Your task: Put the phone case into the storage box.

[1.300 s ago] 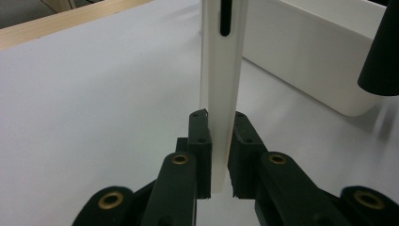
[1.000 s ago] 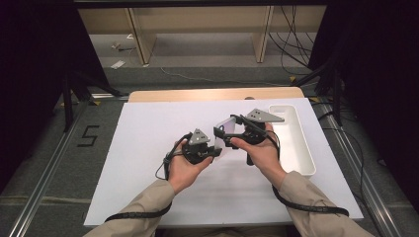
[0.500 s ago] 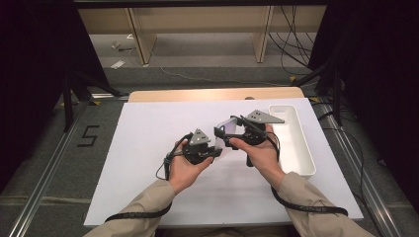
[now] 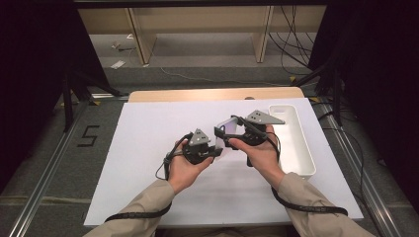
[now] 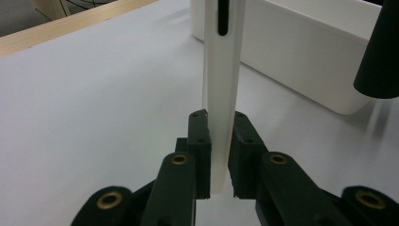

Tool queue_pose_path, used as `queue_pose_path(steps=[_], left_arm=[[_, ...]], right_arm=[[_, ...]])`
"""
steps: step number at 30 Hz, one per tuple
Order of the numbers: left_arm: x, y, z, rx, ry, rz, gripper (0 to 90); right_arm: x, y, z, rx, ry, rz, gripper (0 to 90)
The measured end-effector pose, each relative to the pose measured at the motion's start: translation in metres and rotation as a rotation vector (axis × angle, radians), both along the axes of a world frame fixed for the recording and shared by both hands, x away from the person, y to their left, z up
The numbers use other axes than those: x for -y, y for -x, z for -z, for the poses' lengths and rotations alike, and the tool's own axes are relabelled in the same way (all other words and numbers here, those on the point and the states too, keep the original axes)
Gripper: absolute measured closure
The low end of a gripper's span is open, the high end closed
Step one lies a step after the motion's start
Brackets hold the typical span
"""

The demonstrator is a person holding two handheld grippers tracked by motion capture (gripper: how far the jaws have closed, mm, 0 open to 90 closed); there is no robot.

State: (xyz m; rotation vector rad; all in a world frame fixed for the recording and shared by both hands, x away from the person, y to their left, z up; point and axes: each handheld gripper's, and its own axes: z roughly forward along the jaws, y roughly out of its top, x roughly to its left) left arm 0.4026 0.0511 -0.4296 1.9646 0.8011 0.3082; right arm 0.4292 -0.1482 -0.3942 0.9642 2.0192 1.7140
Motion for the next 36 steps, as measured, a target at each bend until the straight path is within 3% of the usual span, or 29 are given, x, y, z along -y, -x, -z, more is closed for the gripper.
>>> queue_pose_path(steps=[4, 5, 6, 12, 13, 14, 23, 25, 36], left_arm=[[0.000, 0.000, 0.000, 0.014, 0.004, 0.008, 78.9], [0.000, -0.001, 0.000, 0.020, 0.001, 0.009, 72.6], [0.000, -0.001, -0.001, 0.027, -0.003, 0.014, 72.6], [-0.003, -0.002, -0.001, 0.082, -0.012, 0.032, 43.3], [-0.003, -0.001, -0.002, 0.086, -0.016, 0.031, 30.7], [-0.004, -0.001, -0.002, 0.096, -0.016, 0.034, 30.7], [-0.015, 0.004, -0.010, 0.127, -0.027, 0.042, 3.3], [-0.017, 0.004, -0.011, 0.136, -0.026, 0.053, 0.0], [-0.028, 0.007, -0.012, 0.152, -0.030, 0.083, 0.0]], right_arm=[[0.000, 0.000, -0.001, 0.012, 0.004, 0.001, 18.6], [0.000, 0.000, -0.001, 0.019, 0.012, 0.007, 18.6], [0.000, 0.000, -0.001, 0.019, 0.012, 0.007, 18.6], [0.004, 0.000, -0.003, 0.025, 0.012, 0.014, 18.6], [0.006, -0.001, -0.005, 0.028, 0.012, 0.018, 18.6], [0.006, -0.001, -0.005, 0.028, 0.012, 0.018, 18.6], [0.018, -0.003, -0.013, 0.046, 0.003, 0.052, 18.6], [0.021, -0.004, -0.015, 0.054, 0.000, 0.060, 18.5], [0.038, -0.008, -0.026, 0.068, -0.027, 0.108, 18.5]])
